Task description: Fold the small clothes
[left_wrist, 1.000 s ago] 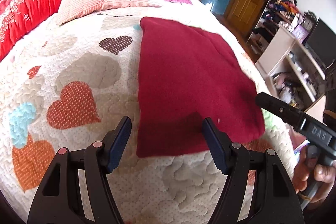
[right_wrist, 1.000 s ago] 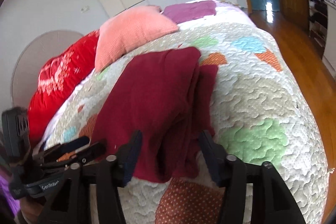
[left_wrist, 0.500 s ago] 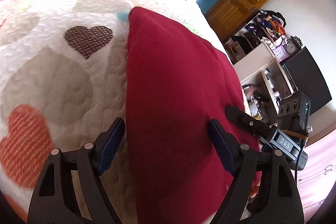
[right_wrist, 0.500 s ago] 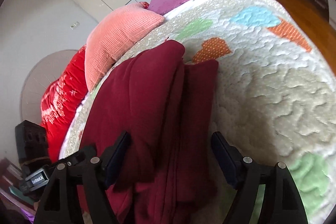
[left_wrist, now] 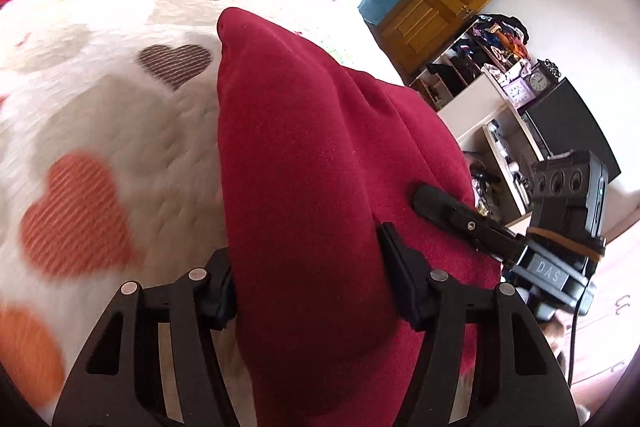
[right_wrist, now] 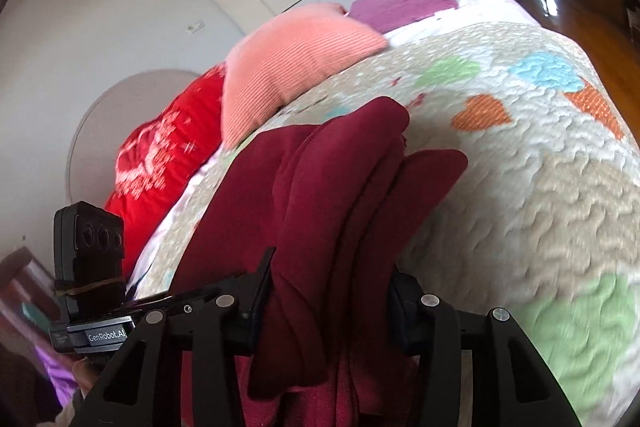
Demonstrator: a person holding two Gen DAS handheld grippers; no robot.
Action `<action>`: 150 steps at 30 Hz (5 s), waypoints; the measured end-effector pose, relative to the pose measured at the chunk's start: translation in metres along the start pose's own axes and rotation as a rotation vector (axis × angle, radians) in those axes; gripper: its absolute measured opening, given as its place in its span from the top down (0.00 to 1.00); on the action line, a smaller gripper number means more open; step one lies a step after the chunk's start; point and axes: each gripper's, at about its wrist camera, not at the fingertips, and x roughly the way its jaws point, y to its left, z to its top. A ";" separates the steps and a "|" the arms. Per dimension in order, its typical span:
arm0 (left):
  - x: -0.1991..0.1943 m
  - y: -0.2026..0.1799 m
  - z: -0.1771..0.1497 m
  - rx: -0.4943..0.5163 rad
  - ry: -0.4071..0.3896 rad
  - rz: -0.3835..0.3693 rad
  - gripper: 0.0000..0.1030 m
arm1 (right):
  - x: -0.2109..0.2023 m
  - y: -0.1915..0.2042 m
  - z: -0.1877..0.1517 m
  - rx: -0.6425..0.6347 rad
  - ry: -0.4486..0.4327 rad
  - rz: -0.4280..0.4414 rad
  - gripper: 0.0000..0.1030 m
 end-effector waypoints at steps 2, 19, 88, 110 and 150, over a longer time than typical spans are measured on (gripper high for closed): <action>-0.028 0.002 -0.027 0.002 -0.011 0.017 0.40 | -0.007 0.017 -0.022 -0.015 0.024 0.030 0.55; -0.074 0.007 -0.091 -0.018 -0.112 0.289 0.35 | -0.028 0.070 -0.056 -0.129 0.005 -0.170 0.49; -0.120 -0.034 -0.137 0.131 -0.364 0.581 0.26 | -0.084 0.122 -0.139 -0.294 -0.111 -0.344 0.38; -0.110 -0.029 -0.139 0.129 -0.332 0.584 0.26 | -0.071 0.118 -0.142 -0.276 -0.069 -0.329 0.37; -0.098 -0.023 -0.137 0.141 -0.306 0.593 0.26 | -0.056 0.112 -0.140 -0.260 -0.031 -0.313 0.37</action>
